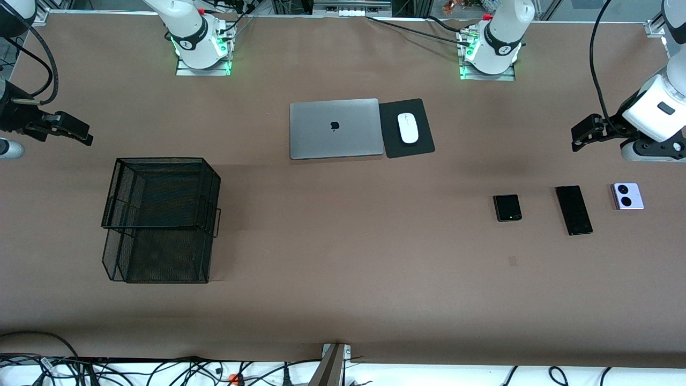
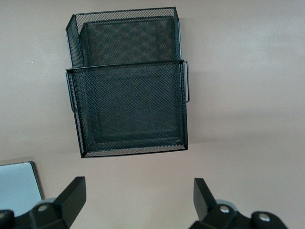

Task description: Place phones with both arms

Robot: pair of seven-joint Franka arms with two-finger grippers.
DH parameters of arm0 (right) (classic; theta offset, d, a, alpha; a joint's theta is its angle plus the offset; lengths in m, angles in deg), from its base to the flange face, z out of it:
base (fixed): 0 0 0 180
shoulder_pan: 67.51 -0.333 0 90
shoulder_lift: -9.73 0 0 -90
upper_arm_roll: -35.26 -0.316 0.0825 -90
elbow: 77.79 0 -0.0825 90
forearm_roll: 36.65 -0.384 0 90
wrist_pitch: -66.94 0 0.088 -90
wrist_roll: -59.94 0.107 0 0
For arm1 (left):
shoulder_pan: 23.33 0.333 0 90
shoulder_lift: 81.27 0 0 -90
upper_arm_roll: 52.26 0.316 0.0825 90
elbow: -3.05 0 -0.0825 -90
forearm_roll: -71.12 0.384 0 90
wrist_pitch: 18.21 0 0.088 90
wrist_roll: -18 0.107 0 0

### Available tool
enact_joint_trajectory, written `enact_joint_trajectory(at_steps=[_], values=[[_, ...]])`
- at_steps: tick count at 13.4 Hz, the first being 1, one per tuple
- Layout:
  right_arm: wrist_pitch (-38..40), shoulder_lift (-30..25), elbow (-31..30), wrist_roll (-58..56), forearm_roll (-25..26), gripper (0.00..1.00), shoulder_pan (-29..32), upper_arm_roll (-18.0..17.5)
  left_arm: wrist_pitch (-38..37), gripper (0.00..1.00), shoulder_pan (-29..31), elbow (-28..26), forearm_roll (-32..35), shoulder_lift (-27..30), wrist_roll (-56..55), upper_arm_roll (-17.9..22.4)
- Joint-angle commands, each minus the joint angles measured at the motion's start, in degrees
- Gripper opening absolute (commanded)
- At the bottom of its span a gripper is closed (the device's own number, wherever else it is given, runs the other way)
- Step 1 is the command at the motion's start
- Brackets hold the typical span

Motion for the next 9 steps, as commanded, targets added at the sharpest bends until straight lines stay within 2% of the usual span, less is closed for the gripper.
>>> enact_joint_trajectory(at_steps=[1,7,9], values=[[0.71,-0.41,0.49,0.83,-0.92,1.0,0.76,-0.66,-1.26,1.0,-0.06,1.97,-1.18,-0.85,0.79,0.31],[0.71,-0.41,0.49,0.83,-0.92,1.0,0.76,-0.66,-2.05,1.0,0.11,1.97,-1.79,-1.2,0.79,0.4],[0.8,-0.41,0.49,0.83,-0.92,1.0,0.76,-0.66,-6.51,1.0,0.47,1.79,-2.58,-1.98,0.62,0.66]])
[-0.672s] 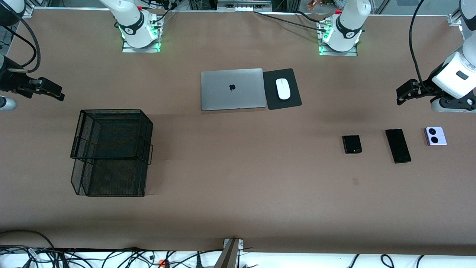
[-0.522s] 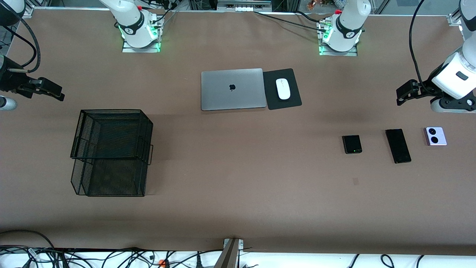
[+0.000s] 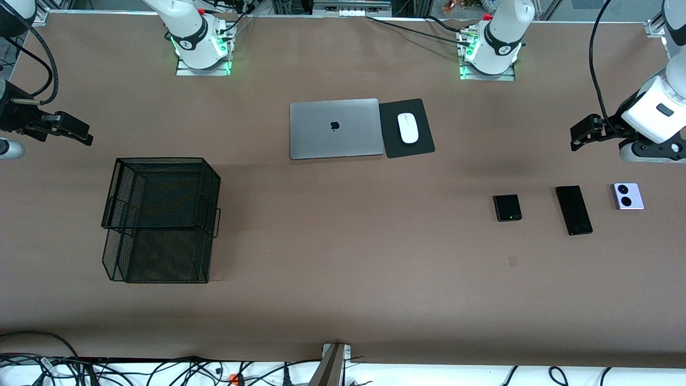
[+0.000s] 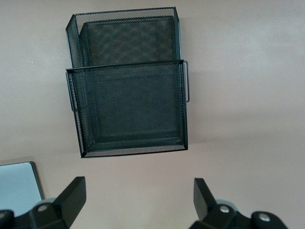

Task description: Place phones with both arms

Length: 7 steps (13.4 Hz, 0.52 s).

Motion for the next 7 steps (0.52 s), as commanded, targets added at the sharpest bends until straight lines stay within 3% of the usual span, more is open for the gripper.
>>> enact_joint_trajectory(at_steps=[1,4,7], values=[[0.8,-0.41,0.49,0.83,-0.92,1.0,0.76,-0.66,-7.05,1.0,0.75,1.49,-0.96,-3.26,1.4,0.42],[0.8,-0.41,0.49,0.83,-0.92,1.0,0.76,-0.66,-4.47,1.0,3.12,0.7,-0.78,-9.32,1.58,0.34],[0.89,-0.41,0.49,0.83,-0.92,1.0,0.76,-0.66,10.0,1.0,3.22,-6.38,-0.51,-11.89,1.67,0.16]])
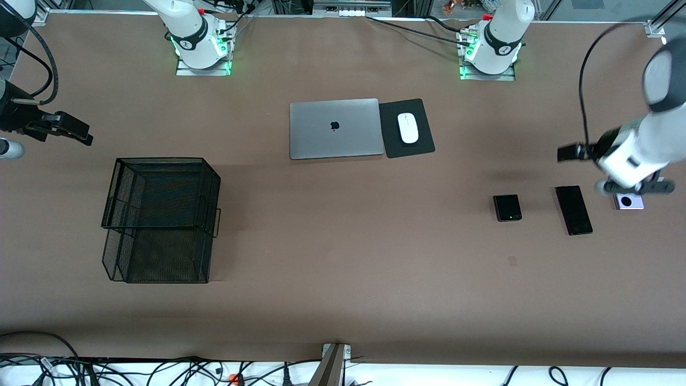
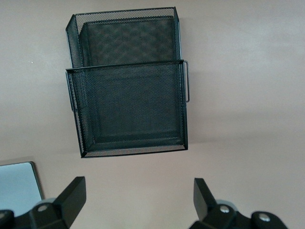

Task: Place phones with both arms
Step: 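Reach the left gripper to the small black flip phone and grasp it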

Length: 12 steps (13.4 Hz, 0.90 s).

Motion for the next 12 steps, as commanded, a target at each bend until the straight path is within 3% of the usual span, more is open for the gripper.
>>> enact_joint_trajectory(at_steps=[1,4,12], values=[[0.89,-0.41,0.47,0.82,-0.92,1.0,0.75,-0.66,13.43,1.0,0.11,-8.37,-0.38,-0.45,1.15,-0.34],[0.8,-0.32,0.47,0.82,-0.92,1.0,0.75,-0.66,30.24,1.0,0.11,-18.32,-0.38,-1.59,0.27,-0.34],[0.71,-0.06,0.47,0.82,-0.92,1.0,0.75,-0.66,48.64,1.0,-0.24,-22.73,-0.64,-12.57,0.18,-0.6]])
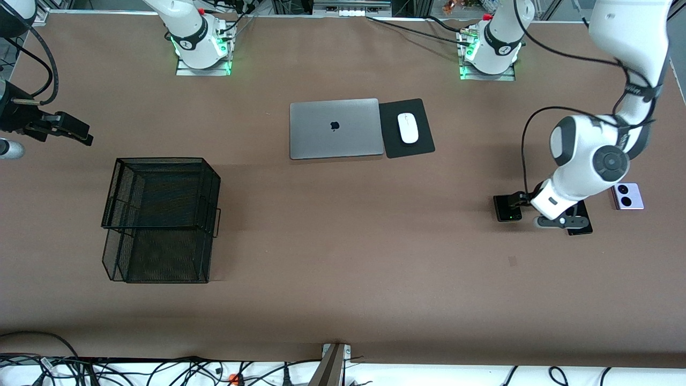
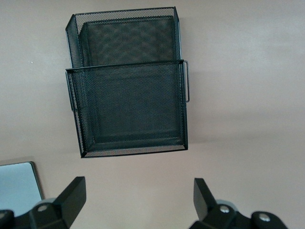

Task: Place phones with both arms
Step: 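Reach the left gripper to the small black flip phone and grasp it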

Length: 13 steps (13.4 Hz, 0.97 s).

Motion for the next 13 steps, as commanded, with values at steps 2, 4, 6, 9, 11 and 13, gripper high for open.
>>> enact_joint_trajectory(at_steps=[2,4,6,9,11,13], values=[[0.8,-0.12,0.47,0.82,-0.92,1.0,0.75,-0.66,3.7,1.0,-0.01,-2.58,-1.26,-1.05,0.02,-0.86],[0.71,-0.12,0.47,0.82,-0.92,1.0,0.75,-0.66,3.7,1.0,0.16,-2.67,-2.22,-1.31,-0.15,-1.65],[0.71,-0.12,0.47,0.82,-0.92,1.0,0.75,-0.66,3.7,1.0,0.25,-2.67,-2.75,-1.75,-0.07,-2.01],[0.8,-0.12,0.47,0.82,-0.92,1.0,0.75,-0.66,3.79,1.0,0.34,-2.67,-2.75,-2.19,-0.16,-2.1],[0.8,-0.12,0.47,0.74,-0.92,1.0,0.75,-0.66,3.79,1.0,0.34,-2.67,-2.75,-2.37,-0.16,-2.18],[0.8,-0.12,0.55,0.73,-0.92,1.0,0.75,-0.66,3.7,1.0,0.25,-2.67,-2.75,-2.72,-0.16,-2.18]])
